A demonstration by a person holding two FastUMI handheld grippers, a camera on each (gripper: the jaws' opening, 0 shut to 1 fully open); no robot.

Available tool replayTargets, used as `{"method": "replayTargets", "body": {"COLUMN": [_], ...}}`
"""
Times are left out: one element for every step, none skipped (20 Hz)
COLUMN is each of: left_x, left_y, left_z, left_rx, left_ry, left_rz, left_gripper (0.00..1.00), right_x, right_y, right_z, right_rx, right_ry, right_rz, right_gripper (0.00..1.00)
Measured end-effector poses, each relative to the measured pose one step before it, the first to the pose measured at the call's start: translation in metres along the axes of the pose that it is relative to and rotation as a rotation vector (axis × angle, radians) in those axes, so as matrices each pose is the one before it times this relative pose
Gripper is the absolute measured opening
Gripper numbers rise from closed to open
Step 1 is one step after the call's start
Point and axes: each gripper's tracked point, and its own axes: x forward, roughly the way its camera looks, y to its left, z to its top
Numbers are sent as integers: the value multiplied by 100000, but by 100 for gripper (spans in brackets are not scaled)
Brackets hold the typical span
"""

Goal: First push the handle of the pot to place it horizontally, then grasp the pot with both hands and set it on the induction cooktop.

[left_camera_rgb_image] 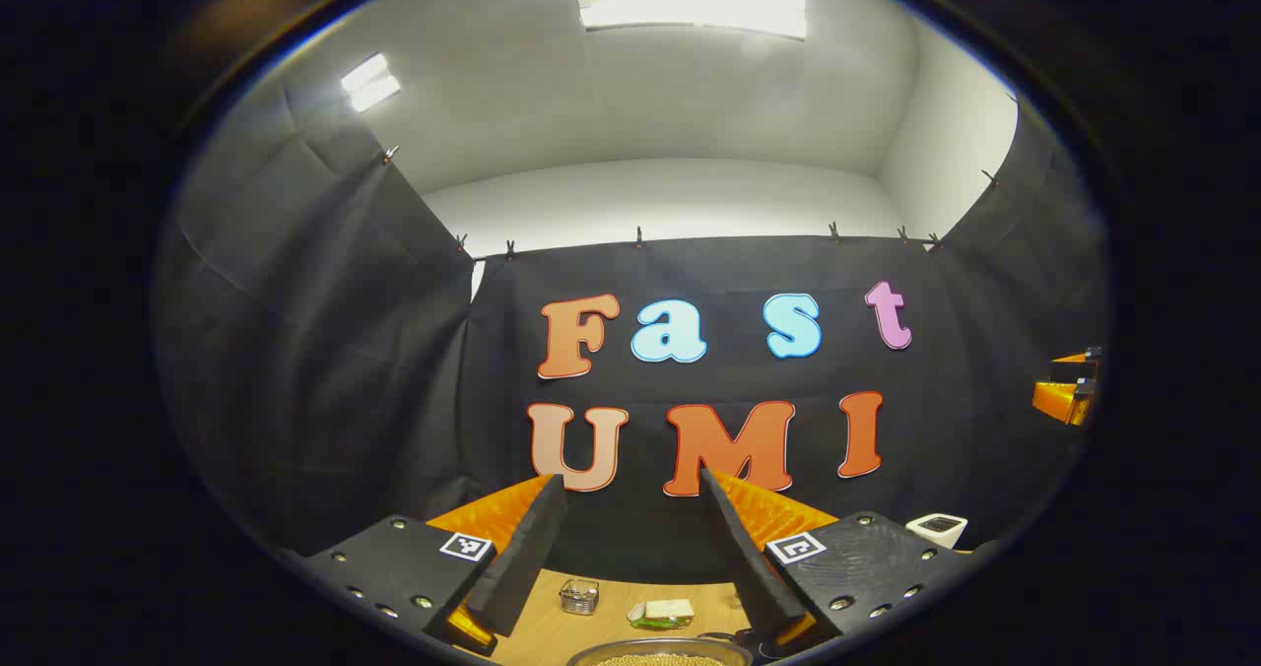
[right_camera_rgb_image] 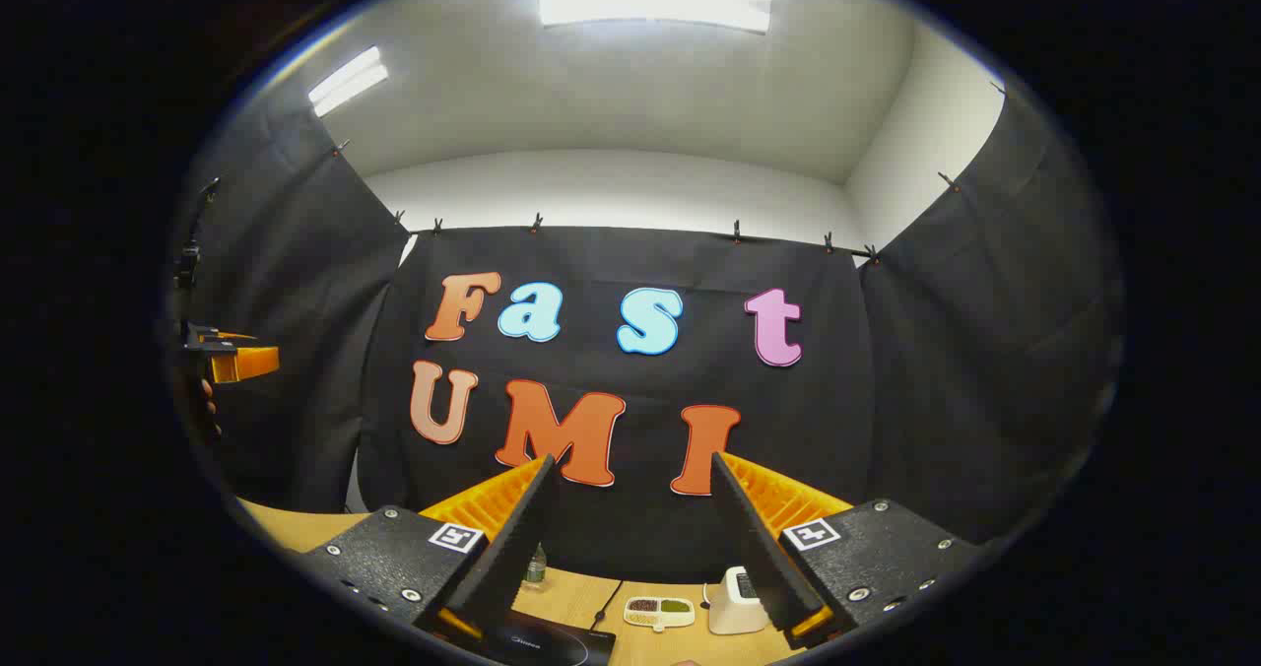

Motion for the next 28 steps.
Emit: {"method": "replayTargets", "body": {"left_x": [168,50,-23,-24,-321,-161,-190,150,115,209,-35,-166,-26,-74,47,93,-46,-112,0,-54,92,-3,60,-31,8,-61,-61,-104], "left_y": [-352,-509,-751,-653,-37,199,106,310,669,713,364,206,226,383,271,341,338,163,116,82,-55,213,144,-49,-287,-32,-125,-73], "left_z": [470,355,78,-112,-167,-335,-110,26,449,488,237,81,-41,-218,-62,38,154,73,-52,-155,-335,-521,-487,-549,-805,-1185,-1287,-1554], "left_rx": [-85,-138,3,-871,-1670,-2038,-1382,114,868,589,-194,-505,-150,205,403,644,596,695,496,-28,84,547,782,747,373,478,600,460], "left_ry": [-621,-742,-215,157,493,639,691,-291,-1814,-2003,-1443,-685,-519,-42,-240,-385,-992,-861,-562,-228,609,1131,1577,1664,2274,2927,3751,4811], "left_rz": [-581,-1016,-2572,-1971,-577,-516,-206,718,1421,1279,817,786,1144,946,931,1242,921,442,72,253,-352,22,74,-716,-1358,-811,-583,-289], "left_gripper": [86,85,85,85,85,85,85,85,86,85,85,85,86,85,85,86,86,85,86,86,86,86,86,85,85,86,86,85], "right_x": [-7,-82,26,-29,-223,130,115,79,78,52,37,-47,8,-39,-20,31,-22,-45,140,59,-27,127,134,43,111,32,4,-62], "right_y": [12,-10,-29,-25,100,299,204,15,-98,51,96,77,7,-65,-3,126,184,122,-21,32,66,-24,-100,107,246,253,377,378], "right_z": [-15,8,-98,-78,-133,-265,-377,-274,-96,-16,112,193,67,107,8,-52,-82,-142,-50,-108,-216,-231,-147,-241,-350,-402,-595,-488], "right_rx": [171,41,236,710,818,364,-216,-463,-221,72,386,341,11,-389,-485,-517,-418,-293,-64,-97,-81,-64,171,204,215,268,267,159], "right_ry": [49,35,-86,-206,-86,146,551,711,435,-1,-524,-747,-851,-717,-671,-293,-96,59,3,211,286,278,241,238,276,594,980,740], "right_rz": [136,131,31,120,442,862,691,64,-158,225,419,379,78,-179,-155,131,195,248,32,66,-106,-144,-205,139,367,487,598,839], "right_gripper": [95,95,95,95,95,95,95,95,95,95,95,95,95,95,95,95,95,95,95,95,95,95,95,95,95,95,95,95]}}
